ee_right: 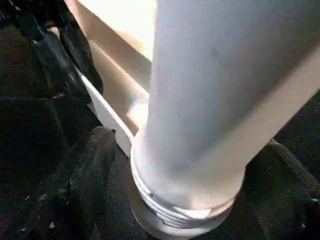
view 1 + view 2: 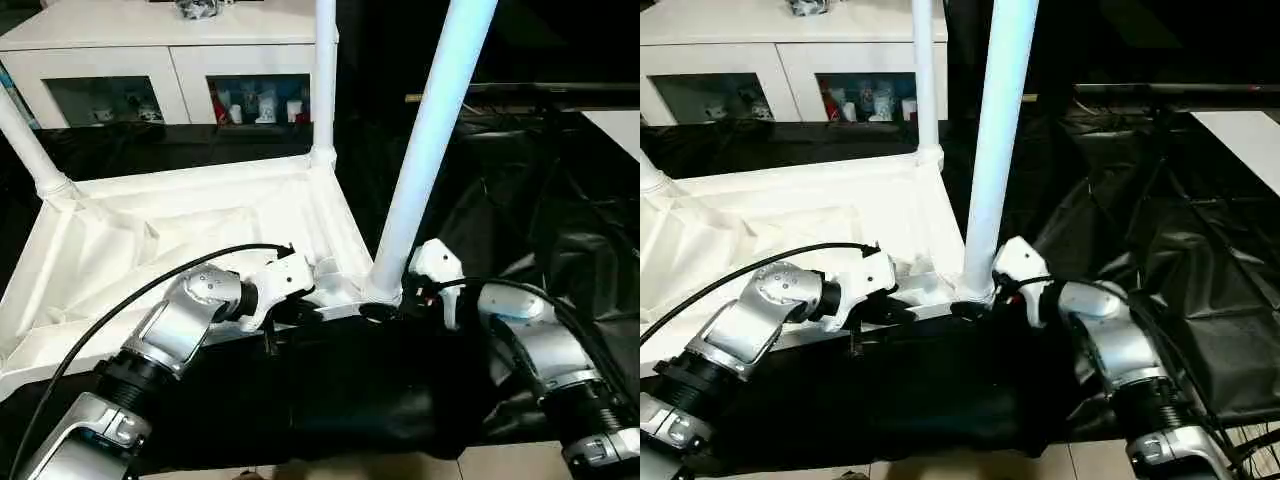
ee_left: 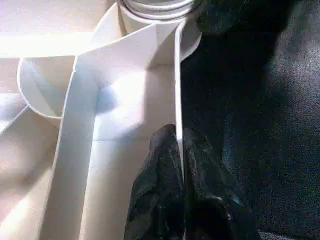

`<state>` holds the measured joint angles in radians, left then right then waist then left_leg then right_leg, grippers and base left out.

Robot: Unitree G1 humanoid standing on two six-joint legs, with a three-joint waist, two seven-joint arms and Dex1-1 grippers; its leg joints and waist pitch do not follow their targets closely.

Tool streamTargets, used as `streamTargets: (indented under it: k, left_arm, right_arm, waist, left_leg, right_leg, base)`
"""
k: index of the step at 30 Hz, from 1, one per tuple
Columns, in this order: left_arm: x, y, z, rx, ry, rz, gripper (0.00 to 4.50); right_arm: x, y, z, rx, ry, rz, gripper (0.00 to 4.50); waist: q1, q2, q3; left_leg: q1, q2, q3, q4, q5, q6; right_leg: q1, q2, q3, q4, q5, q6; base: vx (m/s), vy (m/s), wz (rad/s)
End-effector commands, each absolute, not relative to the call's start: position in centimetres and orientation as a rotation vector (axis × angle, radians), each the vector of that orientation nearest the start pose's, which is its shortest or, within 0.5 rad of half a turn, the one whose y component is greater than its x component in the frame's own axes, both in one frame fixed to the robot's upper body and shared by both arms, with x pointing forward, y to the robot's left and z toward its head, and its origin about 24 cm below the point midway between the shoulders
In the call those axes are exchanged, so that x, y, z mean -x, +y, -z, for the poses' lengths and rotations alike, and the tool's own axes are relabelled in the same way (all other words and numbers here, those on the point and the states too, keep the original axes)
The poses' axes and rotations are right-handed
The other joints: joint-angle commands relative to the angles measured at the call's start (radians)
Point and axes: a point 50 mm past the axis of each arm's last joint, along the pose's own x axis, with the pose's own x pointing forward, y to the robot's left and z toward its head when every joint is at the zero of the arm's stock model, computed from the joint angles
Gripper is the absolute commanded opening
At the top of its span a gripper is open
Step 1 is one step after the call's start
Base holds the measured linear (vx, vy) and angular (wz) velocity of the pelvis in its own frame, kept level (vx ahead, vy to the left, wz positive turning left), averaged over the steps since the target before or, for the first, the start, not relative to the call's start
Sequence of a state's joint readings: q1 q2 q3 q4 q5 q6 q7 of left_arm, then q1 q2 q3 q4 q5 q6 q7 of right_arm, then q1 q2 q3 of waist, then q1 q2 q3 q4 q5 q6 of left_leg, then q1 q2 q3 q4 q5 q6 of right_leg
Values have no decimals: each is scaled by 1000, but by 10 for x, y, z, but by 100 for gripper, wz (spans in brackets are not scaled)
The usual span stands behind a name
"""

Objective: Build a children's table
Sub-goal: Rotate leg to tighten

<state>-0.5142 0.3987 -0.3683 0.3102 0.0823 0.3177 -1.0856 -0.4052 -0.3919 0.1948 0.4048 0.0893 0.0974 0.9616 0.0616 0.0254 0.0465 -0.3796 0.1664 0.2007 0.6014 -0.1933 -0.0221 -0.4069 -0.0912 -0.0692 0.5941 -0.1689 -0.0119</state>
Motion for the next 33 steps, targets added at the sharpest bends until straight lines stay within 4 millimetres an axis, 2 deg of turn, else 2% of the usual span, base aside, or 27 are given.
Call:
streamTargets:
  k: [1,10,17,26,27,33]
  left_arm:
    - [-301,118,-53,-533,517,1264,0]
    - [-301,120,-53,-534,522,1264,0]
    - [-301,120,-53,-535,525,1264,0]
    - [-301,122,-53,-538,531,1266,0]
    - [-301,122,-53,-538,532,1266,0]
    - [-301,123,-53,-541,537,1267,0]
  right_arm:
    - [-300,-150,-43,271,310,-1070,387]
    - [-299,-146,-51,196,247,-1101,387]
    - [-300,-149,-49,212,258,-1081,387]
    - [-302,-148,-47,181,263,-1065,326]
    - [-302,-148,-48,178,261,-1064,304]
    - [-302,-147,-47,171,259,-1068,272]
  waist:
    - [4,-6,-63]
    - [4,-7,-65]
    - [5,-4,-64]
    - [5,-3,-65]
    - [5,-3,-65]
    - [4,-2,-63]
  left_leg:
    - [15,63,-32,-72,-173,60]
    - [16,64,-32,-72,-169,64]
    - [17,65,-32,-73,-173,62]
    - [16,64,-32,-72,-170,60]
    - [17,64,-32,-72,-170,60]
    - [16,64,-33,-74,-183,54]
  right_leg:
    - [53,-64,46,-58,-167,-252]
    - [54,-65,46,-56,-156,-256]
    - [52,-65,45,-57,-166,-256]
    - [54,-65,45,-56,-152,-259]
    - [53,-65,45,-55,-150,-260]
    - [53,-65,45,-56,-159,-259]
  base:
    - [0,0,0]
    - [0,0,0]
    - [0,0,0]
    - [0,0,0]
    - [0,0,0]
    - [0,0,0]
